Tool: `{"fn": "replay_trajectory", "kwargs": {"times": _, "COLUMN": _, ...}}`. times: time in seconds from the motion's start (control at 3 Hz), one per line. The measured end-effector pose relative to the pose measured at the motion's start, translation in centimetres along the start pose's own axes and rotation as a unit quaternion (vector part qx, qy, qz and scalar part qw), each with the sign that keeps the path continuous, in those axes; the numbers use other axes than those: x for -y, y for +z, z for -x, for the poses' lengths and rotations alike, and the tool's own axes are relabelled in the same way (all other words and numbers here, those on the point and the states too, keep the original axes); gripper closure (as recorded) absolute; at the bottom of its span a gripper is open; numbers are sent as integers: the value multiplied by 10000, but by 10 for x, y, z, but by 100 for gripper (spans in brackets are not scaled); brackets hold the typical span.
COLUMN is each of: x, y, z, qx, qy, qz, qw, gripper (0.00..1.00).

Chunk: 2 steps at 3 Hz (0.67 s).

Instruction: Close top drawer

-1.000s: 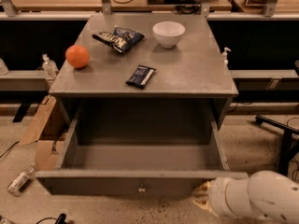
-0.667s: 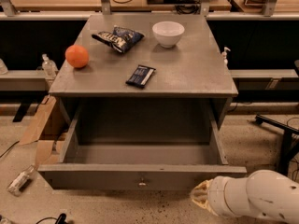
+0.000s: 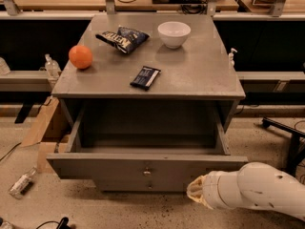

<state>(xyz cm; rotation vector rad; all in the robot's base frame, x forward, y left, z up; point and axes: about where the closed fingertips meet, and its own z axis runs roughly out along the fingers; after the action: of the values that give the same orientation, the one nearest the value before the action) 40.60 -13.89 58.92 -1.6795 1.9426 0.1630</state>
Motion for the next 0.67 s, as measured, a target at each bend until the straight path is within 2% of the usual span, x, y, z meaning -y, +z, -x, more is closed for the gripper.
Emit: {"fn": "replay_trajectory", "kwargs": {"times": 0.67, "x": 36, "y": 36, "z": 26, "qx": 60, "qy": -216, "qz": 115, "qw": 9997, "gripper": 100}}
